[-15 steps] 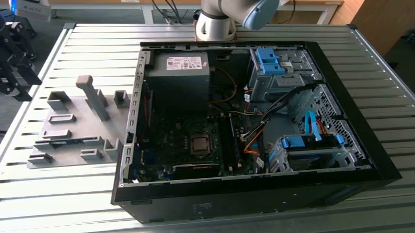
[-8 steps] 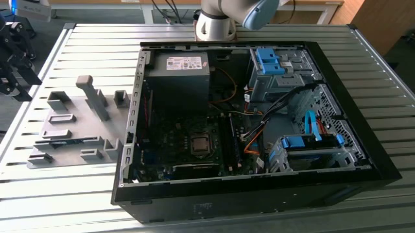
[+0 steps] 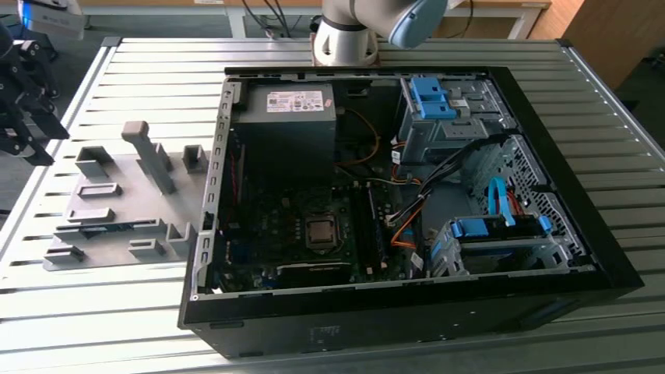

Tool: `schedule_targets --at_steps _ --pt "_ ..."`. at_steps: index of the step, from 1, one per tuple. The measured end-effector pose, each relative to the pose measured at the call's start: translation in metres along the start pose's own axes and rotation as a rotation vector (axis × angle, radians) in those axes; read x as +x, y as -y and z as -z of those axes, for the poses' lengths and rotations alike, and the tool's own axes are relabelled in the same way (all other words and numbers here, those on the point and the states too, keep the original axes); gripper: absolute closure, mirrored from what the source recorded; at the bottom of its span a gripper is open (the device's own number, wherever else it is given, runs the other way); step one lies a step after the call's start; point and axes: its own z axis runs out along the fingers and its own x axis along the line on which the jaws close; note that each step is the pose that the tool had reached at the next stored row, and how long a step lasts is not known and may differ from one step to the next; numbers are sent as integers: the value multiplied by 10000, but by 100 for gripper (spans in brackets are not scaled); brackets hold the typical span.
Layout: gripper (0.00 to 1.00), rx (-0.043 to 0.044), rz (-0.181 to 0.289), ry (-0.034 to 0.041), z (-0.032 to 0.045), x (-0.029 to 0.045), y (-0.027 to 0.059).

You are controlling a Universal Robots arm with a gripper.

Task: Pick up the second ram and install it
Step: 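Pick up the second ram and move it above second insertion slot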

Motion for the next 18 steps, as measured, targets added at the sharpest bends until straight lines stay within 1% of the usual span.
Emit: schedule_targets --at_steps 5,9,10,12,13,18 --pt "53 -1 0 -1 -85 -1 1" --pt "53 0 0 0 -133 -2 2" --pt "53 0 0 15 -145 -1 2" --pt "53 -7 3 108 -166 -1 2" --pt "53 -5 2 139 -180 -1 2" --pt "53 53 26 140 -238 -1 2"
